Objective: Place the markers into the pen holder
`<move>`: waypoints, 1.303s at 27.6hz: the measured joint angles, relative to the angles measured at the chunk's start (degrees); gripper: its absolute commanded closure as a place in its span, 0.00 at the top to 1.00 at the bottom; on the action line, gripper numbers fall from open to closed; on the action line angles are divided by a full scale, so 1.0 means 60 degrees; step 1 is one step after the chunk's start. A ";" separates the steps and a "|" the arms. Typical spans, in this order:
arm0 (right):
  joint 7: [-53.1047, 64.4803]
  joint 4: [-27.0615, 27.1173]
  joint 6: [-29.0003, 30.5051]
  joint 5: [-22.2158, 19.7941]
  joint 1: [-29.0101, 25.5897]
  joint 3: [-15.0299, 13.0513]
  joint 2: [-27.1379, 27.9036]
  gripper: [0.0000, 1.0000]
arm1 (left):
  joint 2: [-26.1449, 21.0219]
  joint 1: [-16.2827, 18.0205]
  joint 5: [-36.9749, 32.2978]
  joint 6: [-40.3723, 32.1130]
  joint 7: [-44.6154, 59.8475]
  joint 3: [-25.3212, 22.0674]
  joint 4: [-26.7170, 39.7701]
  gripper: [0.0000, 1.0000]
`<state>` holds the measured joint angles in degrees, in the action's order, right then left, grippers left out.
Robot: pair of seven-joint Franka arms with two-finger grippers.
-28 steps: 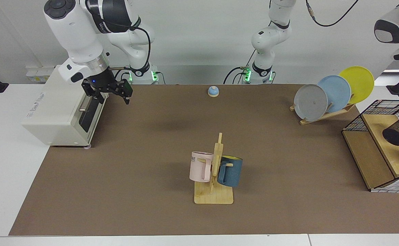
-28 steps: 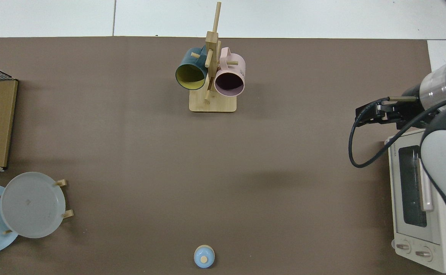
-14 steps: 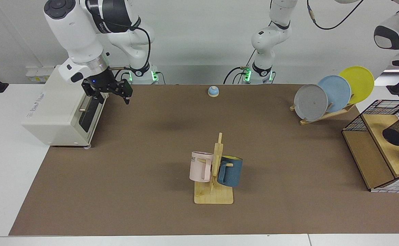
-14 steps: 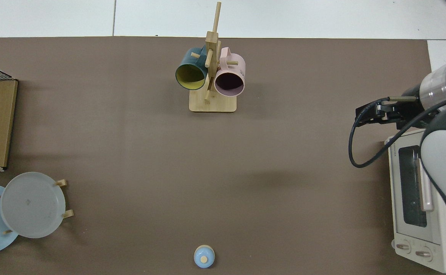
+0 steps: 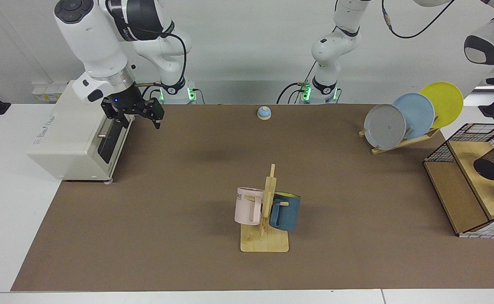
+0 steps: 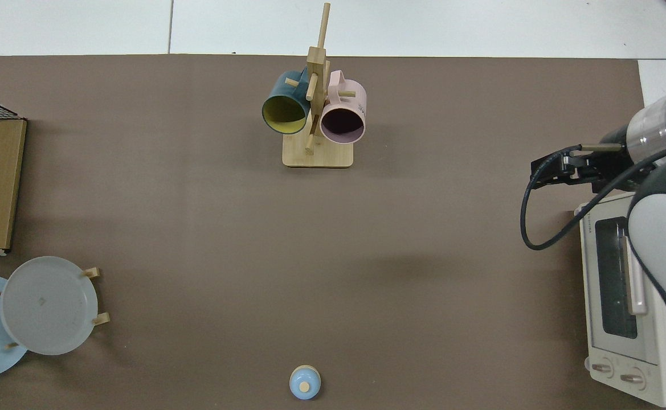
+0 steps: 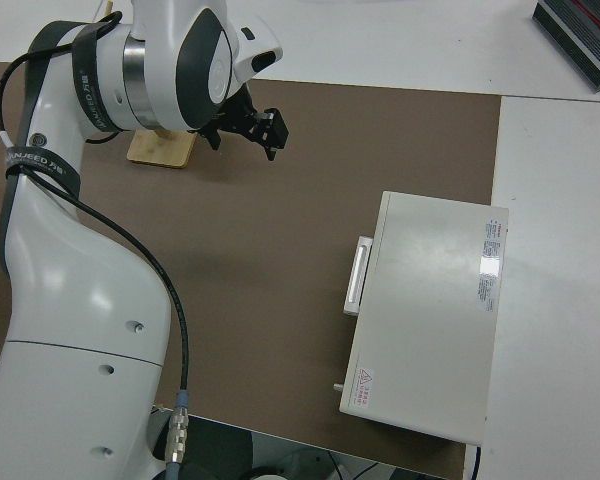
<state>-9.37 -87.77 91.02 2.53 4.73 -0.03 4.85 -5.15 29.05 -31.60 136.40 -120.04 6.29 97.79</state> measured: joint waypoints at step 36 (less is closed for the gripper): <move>0.0000 0.0000 0.0000 0.0000 0.0000 0.0000 0.0000 1.00 | 0.0589 -0.0047 0.4155 -0.5523 1.5956 0.4206 -0.0822 1.00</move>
<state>-9.37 -87.77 91.02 2.53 4.73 -0.03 4.85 -1.61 28.77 -6.67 103.26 -24.30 31.52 92.86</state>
